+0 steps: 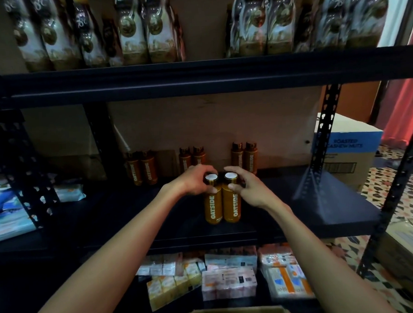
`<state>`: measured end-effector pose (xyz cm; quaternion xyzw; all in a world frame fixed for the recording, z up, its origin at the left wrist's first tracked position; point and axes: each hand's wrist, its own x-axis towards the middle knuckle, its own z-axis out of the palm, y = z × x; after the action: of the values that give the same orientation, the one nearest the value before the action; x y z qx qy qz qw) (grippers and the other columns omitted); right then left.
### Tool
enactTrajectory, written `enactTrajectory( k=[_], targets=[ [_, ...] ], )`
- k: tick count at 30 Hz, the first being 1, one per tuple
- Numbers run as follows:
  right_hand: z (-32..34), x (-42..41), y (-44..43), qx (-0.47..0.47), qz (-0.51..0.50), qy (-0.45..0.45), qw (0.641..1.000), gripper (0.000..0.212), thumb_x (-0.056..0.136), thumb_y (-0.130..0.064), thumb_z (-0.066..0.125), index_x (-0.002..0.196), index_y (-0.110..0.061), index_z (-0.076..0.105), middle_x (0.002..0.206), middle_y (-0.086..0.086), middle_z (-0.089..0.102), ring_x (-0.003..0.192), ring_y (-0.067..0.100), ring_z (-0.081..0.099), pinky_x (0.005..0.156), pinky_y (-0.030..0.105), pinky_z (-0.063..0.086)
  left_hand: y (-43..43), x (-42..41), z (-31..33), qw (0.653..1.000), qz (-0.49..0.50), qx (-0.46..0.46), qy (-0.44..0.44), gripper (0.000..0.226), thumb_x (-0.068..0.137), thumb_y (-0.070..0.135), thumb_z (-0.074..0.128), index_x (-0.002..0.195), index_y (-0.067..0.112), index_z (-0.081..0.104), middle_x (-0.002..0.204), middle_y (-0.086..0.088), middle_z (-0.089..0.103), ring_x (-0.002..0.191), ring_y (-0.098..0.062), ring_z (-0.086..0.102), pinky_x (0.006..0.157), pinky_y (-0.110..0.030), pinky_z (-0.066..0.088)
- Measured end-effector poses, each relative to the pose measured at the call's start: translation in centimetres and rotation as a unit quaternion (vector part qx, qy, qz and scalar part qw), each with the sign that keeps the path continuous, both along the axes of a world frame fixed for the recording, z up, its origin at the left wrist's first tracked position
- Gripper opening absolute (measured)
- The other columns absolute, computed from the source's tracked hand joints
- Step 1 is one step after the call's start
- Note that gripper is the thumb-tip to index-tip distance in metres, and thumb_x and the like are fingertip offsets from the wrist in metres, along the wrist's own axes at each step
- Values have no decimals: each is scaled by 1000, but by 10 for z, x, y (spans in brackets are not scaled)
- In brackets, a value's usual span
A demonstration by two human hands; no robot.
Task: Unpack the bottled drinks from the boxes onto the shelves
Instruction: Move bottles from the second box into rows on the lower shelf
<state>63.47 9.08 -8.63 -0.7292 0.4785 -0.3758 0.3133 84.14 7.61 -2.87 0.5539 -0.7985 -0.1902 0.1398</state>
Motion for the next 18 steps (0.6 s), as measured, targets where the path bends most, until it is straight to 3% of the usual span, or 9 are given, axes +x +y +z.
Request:
enactTrajectory(
  k=[2,5,7,11,14,18],
  targets=[
    [-6,0,4,8,12,-37,999,71,99,-22,64,152,-51,28,161,-11,31,148,12,28,117,35,30,6,7,-13,997,18,-19,77,83,81,29,81,150,31,36,142,-3,51,117,-17,56,100,-38,49],
    [-25,4,14,16,-38,-157,987,90,91,-33,74,158,-47,15,148,-13,38,140,7,36,110,30,34,18,14,-43,974,72,-14,216,93,75,40,85,151,32,32,133,7,48,112,-14,58,90,-32,53],
    [-41,9,20,27,-96,-184,978,89,86,-35,79,157,-39,25,139,-8,47,132,10,46,101,27,41,24,14,-65,961,97,22,259,91,72,41,86,148,30,37,134,6,50,112,-14,60,93,-35,54],
    [-70,14,20,33,-109,-116,987,70,81,-29,84,142,-24,50,128,-6,63,123,14,58,95,24,43,28,1,-90,951,113,46,285,66,80,25,82,138,18,50,127,-1,65,111,-12,63,91,-28,54],
    [-65,6,17,37,-115,-118,986,65,81,-20,85,137,-22,52,121,-8,63,115,10,58,92,21,41,24,-12,-93,943,127,34,306,62,79,23,83,134,17,55,123,-1,68,103,-8,65,81,-18,53],
    [-66,-20,14,39,-119,-106,986,65,83,-18,82,140,-22,50,121,-9,63,113,7,56,92,21,39,17,-37,-94,944,119,43,304,64,77,23,85,133,16,56,123,-2,69,105,-10,66,95,-32,55]
  ],
)
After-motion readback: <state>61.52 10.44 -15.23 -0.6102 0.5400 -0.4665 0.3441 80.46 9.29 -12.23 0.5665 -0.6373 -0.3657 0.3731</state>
